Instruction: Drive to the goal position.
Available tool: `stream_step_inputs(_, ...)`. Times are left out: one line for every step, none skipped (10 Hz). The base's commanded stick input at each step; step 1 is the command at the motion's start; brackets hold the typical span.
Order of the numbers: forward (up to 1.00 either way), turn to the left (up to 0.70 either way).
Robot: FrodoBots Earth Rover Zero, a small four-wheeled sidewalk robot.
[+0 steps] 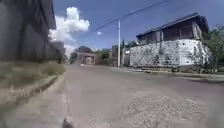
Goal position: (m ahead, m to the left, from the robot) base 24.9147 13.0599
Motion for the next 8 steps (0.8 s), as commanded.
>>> stream_step_inputs(1.00,0.34)
stream_step_inputs(1.00,0.34)
stream_step_inputs(1.00,0.34)
stream_step_inputs(1.00,0.33)
stream_step_inputs(1.00,0.02)
stream_step_inputs(1.00,0.01)
stream_step_inputs(1.00,0.01)
stream_step_inputs(1.00,0.01)
